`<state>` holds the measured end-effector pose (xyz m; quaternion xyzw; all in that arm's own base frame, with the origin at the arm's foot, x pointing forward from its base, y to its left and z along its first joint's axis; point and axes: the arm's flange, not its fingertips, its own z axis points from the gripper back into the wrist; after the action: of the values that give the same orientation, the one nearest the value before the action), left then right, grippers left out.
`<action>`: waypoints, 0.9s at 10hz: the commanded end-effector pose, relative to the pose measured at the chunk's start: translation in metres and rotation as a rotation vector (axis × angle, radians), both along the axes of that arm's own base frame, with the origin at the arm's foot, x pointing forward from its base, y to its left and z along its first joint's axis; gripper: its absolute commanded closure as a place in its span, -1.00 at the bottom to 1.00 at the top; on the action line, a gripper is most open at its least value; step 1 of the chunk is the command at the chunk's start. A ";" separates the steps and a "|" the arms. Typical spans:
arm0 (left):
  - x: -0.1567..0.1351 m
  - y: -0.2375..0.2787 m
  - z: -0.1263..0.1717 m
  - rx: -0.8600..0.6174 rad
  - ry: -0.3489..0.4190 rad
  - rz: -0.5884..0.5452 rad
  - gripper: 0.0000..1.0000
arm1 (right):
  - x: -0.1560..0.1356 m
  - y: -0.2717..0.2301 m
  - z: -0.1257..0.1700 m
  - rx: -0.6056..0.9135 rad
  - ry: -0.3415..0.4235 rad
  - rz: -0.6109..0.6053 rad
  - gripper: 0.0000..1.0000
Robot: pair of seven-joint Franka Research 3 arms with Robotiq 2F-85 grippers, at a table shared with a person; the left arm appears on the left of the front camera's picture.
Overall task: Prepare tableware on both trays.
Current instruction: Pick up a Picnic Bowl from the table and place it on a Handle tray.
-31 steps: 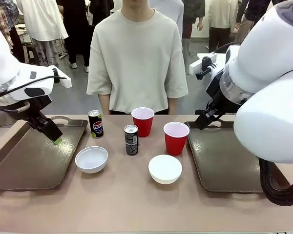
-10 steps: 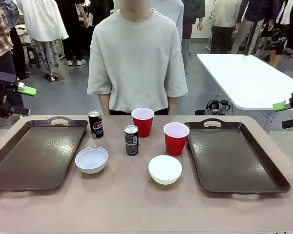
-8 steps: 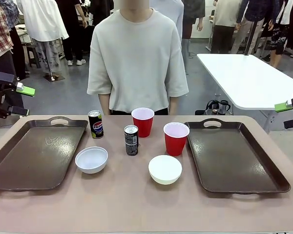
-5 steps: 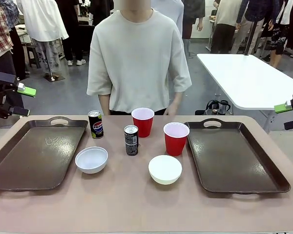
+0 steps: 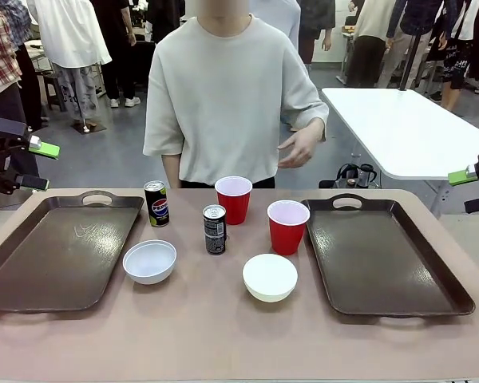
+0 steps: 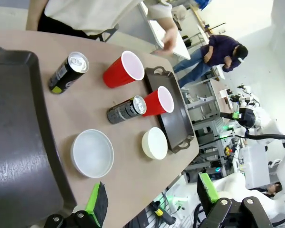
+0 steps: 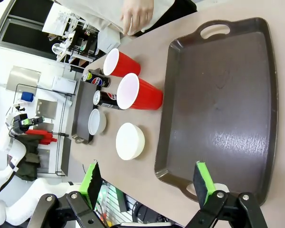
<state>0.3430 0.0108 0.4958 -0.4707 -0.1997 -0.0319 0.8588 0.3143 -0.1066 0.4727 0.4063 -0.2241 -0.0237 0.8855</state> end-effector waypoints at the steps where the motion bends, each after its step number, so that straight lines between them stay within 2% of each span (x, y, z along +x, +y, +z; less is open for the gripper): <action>1: 0.002 -0.001 -0.001 -0.014 -0.010 -0.005 -1.00 | 0.003 -0.001 -0.001 0.019 -0.015 0.010 -1.00; 3: 0.000 0.000 0.000 0.000 0.000 0.000 -1.00 | 0.003 -0.001 -0.001 0.019 -0.015 0.010 -1.00; 4: 0.009 -0.027 0.004 0.215 0.002 -0.014 -1.00 | 0.003 -0.001 -0.001 0.019 -0.015 0.010 -1.00; 6: 0.034 -0.072 0.000 0.418 0.057 -0.039 -1.00 | 0.003 -0.001 -0.001 0.019 -0.015 0.010 -1.00; 7: 0.040 -0.093 -0.010 0.535 0.079 -0.053 -1.00 | 0.003 -0.001 -0.001 0.019 -0.015 0.010 -1.00; 9: 0.042 -0.137 -0.052 0.783 0.067 -0.101 -1.00 | 0.003 -0.001 -0.001 0.019 -0.015 0.010 -1.00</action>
<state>0.3771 -0.1191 0.4591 -0.1781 -0.1405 -0.1252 0.9659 0.3140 -0.1058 0.4734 0.4052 -0.2222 -0.0232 0.8865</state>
